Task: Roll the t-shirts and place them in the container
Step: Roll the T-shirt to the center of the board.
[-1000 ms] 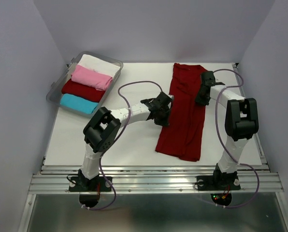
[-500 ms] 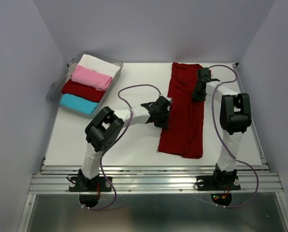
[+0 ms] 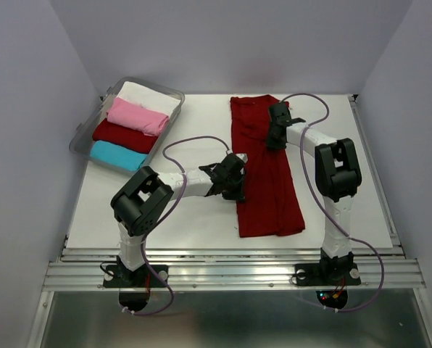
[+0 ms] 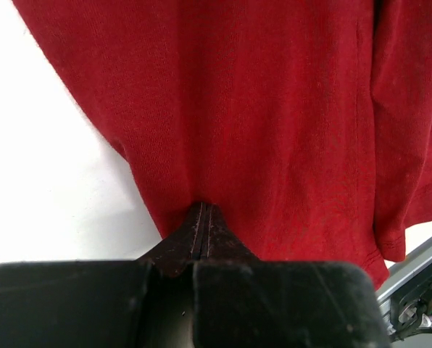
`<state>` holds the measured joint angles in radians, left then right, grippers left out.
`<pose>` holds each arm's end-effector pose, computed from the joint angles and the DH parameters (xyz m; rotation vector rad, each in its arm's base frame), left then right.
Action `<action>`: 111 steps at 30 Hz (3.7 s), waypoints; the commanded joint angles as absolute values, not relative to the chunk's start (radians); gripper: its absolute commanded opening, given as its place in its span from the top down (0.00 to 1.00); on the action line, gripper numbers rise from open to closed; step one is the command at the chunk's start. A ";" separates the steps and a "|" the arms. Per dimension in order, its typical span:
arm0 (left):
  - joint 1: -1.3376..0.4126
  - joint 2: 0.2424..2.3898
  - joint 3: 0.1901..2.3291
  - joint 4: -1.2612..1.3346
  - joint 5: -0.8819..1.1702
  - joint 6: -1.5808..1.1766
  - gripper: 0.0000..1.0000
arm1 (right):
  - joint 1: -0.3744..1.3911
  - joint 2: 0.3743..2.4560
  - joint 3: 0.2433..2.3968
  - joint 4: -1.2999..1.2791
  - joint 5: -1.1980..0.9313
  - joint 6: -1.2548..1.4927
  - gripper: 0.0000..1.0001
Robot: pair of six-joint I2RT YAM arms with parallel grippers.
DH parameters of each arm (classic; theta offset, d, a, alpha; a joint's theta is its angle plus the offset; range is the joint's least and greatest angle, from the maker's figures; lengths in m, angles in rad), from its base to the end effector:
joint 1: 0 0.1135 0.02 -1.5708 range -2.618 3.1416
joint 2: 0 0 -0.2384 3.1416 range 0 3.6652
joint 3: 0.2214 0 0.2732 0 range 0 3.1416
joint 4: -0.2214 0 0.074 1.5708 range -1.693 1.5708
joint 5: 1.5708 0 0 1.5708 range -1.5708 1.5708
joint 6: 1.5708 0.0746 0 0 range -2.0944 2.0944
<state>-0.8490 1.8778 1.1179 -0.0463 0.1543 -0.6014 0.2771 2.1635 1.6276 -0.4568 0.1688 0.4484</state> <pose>0.2747 -0.3295 0.0940 0.3926 2.5145 -0.8256 0.4782 0.1230 0.1032 0.2813 2.5278 0.0672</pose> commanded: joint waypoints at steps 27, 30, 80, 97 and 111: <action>-0.841 1.703 1.154 -0.255 0.078 -0.488 1.00 | 0.245 1.795 1.367 -0.543 0.232 0.551 0.72; -0.841 1.603 1.105 -0.259 0.077 -0.523 0.97 | 0.245 1.688 1.316 -0.563 0.236 0.554 0.66; -0.914 1.453 0.657 -0.015 0.285 -0.782 0.83 | 0.612 0.969 0.446 -0.792 0.095 1.117 0.79; -1.009 1.454 0.703 -0.022 0.342 -0.813 1.00 | 0.621 0.851 0.517 -0.925 0.152 1.146 0.99; -1.028 1.401 0.719 -0.058 0.327 -0.813 1.00 | 0.621 0.773 0.620 -1.032 0.195 1.169 0.99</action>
<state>-1.0203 1.4494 0.6815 -0.0357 0.3302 -0.8181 0.6113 0.7956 0.5419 -0.9882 0.1432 1.1419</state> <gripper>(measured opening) 0.022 0.022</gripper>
